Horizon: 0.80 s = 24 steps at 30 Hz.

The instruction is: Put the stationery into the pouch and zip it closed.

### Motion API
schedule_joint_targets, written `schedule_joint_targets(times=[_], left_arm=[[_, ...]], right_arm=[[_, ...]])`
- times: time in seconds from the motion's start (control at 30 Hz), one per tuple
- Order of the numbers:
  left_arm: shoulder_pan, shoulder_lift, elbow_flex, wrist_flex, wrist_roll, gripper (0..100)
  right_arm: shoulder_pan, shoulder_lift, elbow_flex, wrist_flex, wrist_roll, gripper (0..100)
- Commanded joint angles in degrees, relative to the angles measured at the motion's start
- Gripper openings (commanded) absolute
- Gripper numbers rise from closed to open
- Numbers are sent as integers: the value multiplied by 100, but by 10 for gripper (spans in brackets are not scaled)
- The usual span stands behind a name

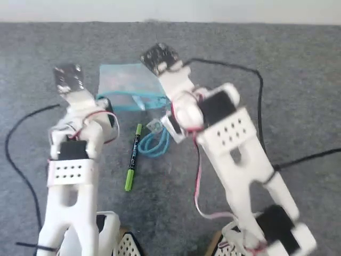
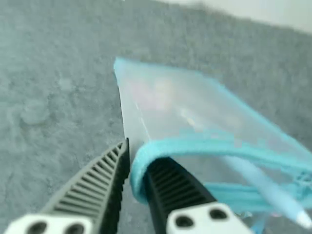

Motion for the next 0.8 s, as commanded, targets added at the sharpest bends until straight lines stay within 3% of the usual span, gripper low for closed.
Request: schedule_joint_targets(times=[0.0, 0.17, 0.37, 0.63, 0.77], left_arm=[[-53, -9, -813, 132, 211, 12], [-44, 0, -233, -404, 273, 12], [-62, 0, -224, -457, 264, 12], [-484, 0, -347, -457, 264, 12], [-492, 0, -365, -457, 264, 12]], right_arm=[[-277, -1191, 2716, -1930, 88, 158], [-1007, -1446, 4316, -3442, -281, 156], [-1385, -919, 4185, -3793, -844, 155], [-2053, 101, 4176, -4945, -2576, 159], [-2237, 462, 3991, -5218, -3068, 159]])
